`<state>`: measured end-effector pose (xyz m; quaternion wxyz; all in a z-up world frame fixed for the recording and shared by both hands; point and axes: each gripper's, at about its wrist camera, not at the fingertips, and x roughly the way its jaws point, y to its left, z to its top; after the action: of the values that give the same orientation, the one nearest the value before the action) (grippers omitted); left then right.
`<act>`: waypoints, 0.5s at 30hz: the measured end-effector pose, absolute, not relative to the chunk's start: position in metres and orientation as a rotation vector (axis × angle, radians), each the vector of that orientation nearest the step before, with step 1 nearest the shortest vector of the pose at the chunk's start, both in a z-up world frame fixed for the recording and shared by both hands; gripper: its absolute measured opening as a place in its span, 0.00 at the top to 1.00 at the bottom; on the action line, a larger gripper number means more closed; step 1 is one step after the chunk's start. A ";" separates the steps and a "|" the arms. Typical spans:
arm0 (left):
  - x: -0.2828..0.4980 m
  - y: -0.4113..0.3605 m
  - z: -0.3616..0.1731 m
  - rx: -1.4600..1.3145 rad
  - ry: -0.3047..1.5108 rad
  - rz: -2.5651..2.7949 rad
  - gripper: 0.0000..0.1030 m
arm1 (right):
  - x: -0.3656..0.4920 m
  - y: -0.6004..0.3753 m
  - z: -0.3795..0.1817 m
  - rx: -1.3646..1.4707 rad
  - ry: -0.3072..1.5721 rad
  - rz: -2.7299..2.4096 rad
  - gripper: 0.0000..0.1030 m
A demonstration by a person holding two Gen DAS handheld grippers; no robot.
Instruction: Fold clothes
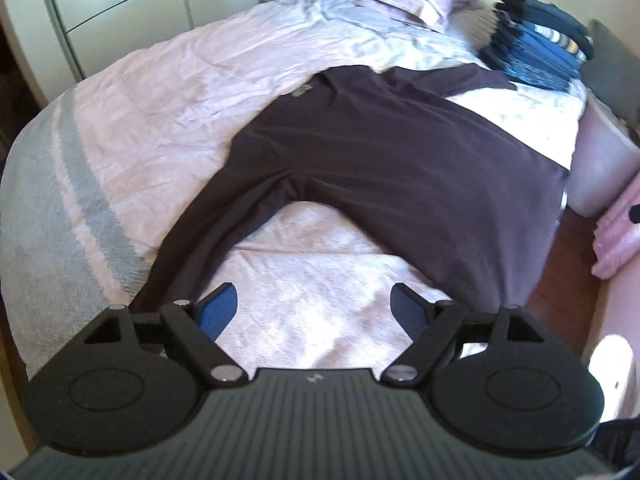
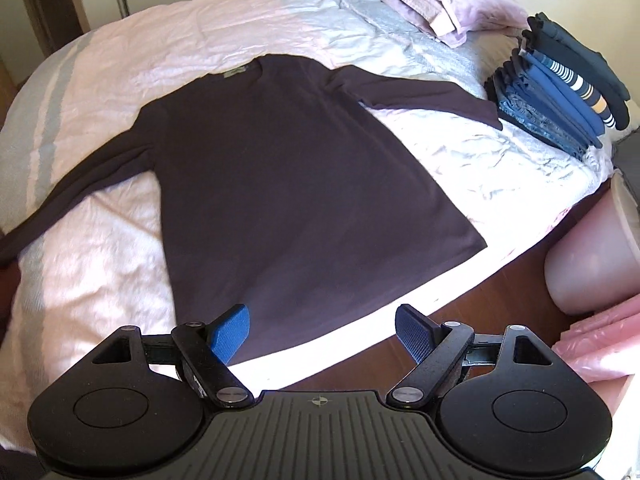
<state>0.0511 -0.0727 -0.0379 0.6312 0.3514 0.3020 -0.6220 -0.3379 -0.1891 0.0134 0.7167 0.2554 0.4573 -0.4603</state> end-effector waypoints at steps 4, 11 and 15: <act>0.034 -0.062 -0.033 0.824 0.671 -1.421 0.21 | -0.337 -0.173 0.010 0.537 1.020 -0.989 0.19; 0.015 -0.039 -0.036 0.843 0.689 -1.388 0.21 | -0.342 -0.154 0.006 0.526 1.018 -0.941 0.19; 0.008 -0.030 -0.039 0.849 0.698 -1.371 0.21 | -0.345 -0.148 0.002 0.519 1.021 -0.919 0.19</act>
<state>0.0080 -0.0304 -0.0388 0.6380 0.3721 0.3060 -0.6007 -0.3450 -0.1482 0.0019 0.7423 0.2369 0.4659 -0.4193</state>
